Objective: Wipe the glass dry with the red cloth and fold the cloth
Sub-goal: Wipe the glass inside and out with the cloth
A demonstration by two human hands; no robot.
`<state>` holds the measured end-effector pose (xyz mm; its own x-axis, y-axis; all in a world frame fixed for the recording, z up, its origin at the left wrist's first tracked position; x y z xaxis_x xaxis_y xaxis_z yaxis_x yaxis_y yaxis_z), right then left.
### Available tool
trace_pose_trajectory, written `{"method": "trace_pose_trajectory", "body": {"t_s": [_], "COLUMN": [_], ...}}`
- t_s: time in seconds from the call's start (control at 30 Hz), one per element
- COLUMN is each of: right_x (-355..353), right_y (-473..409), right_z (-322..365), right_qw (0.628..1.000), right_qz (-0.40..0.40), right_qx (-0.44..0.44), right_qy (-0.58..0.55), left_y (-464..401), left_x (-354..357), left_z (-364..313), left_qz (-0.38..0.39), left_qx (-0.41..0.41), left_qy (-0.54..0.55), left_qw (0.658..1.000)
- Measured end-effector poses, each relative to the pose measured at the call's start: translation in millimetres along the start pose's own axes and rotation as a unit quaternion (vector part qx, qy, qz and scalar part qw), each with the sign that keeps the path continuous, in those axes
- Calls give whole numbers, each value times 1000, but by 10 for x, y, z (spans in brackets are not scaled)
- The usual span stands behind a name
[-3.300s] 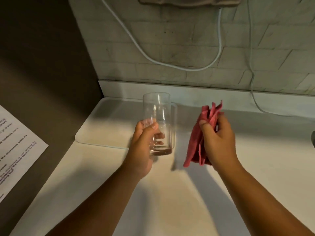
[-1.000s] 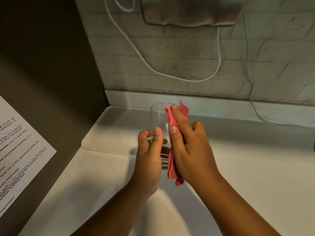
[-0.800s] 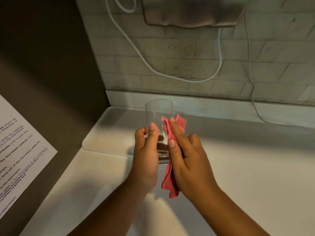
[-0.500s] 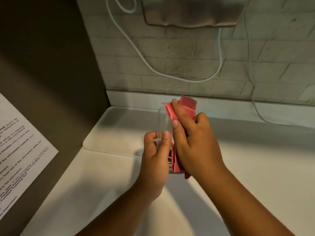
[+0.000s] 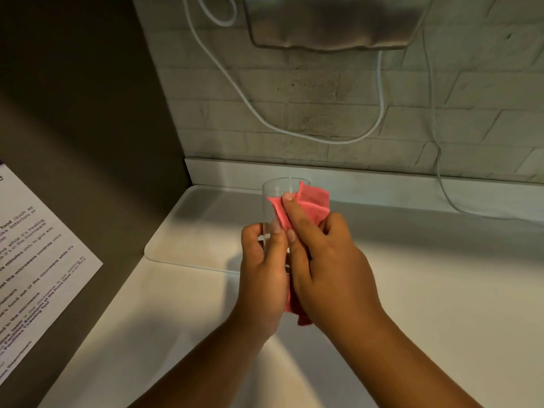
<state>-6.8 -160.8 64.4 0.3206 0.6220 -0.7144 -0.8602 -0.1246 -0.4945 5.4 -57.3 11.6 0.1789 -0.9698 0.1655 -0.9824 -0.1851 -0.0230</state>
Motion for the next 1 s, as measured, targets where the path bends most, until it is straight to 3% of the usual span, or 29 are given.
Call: {"method": "trace_pose_trajectory", "body": {"t_s": [0.2,0.43,0.77,1.0], "right_x": [-63,101,-72,76], "right_y": [-297,116,-331,75], "right_z": [-206,35,-156,93], "right_qw": [996,999,997,1000], "right_qz": [-48,25,-51,22], "right_qx": [65,2,45,-5], "right_qy": [-49,-20,-36,-18], "left_y": [117,-114,152,-24], "left_x": [80,-94,2,-112], "left_z": [33,-115,34,-101], "left_qz": [-6,-29,-13,-43], "left_qx": [-4,17,-8,-11], "left_qy": [-28,-39,-43,-38], "left_qw": [1000,999,999,998]}}
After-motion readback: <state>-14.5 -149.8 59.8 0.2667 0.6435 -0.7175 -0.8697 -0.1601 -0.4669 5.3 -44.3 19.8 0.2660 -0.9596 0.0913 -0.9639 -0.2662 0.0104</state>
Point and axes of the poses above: each hand's wrist, its own y-axis away from the middle knuckle, its own x-axis out of the palm, z = x × y, the point moved 4 cm from there along -y, towards the middle knuckle, and after that the axes turned 2 degrees about x, right-handed, at the moved point
